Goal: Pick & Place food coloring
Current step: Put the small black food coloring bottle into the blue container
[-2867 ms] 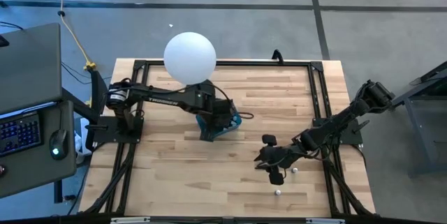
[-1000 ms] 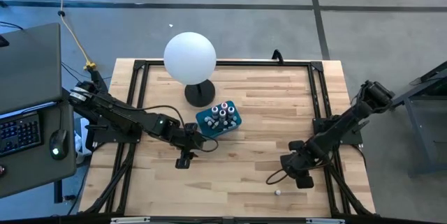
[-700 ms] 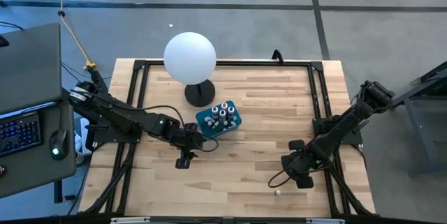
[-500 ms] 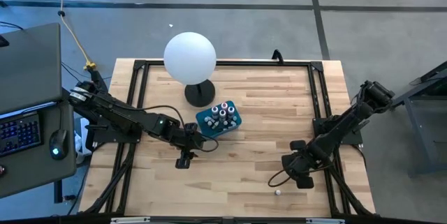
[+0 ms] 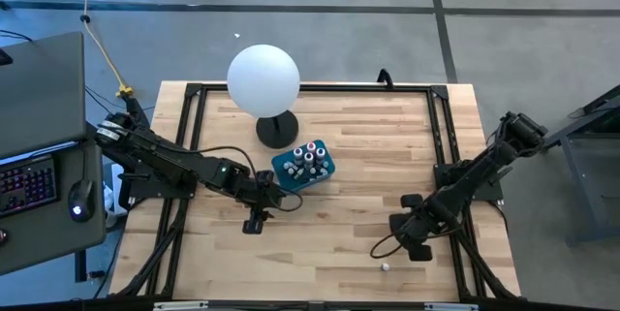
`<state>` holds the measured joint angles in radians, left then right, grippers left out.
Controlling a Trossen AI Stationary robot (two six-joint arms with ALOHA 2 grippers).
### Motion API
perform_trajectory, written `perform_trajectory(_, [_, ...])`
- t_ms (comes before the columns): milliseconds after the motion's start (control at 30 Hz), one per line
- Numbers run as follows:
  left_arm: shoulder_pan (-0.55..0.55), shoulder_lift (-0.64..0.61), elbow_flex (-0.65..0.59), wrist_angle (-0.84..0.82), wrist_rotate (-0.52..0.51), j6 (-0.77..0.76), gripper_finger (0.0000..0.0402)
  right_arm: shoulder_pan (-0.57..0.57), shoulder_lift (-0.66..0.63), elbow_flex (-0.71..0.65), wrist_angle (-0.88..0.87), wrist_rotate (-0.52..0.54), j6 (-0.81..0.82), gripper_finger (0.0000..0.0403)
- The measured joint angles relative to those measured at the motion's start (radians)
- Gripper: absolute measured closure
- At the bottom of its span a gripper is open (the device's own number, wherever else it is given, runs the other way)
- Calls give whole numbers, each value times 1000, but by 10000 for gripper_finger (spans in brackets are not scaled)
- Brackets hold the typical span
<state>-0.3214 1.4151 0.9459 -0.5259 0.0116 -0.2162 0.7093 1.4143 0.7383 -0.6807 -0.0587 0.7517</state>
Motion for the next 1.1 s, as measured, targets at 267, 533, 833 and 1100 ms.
perform_trajectory(267, [0, 0, 0, 0, 0, 5, 234, -122, 1, -2, 313, 196, -208, 349])
perform_trajectory(533, [0, 0, 0, 0, 0, 32, 234, -367, 1, -2, 721, 411, -629, 352])
perform_trajectory(833, [0, 0, 0, 0, 20, 32, 234, -605, 89, 105, 918, 305, -757, 351])
perform_trajectory(1100, [0, 0, 0, -6, 24, 32, 234, -630, 398, 416, 529, 299, -781, 351])
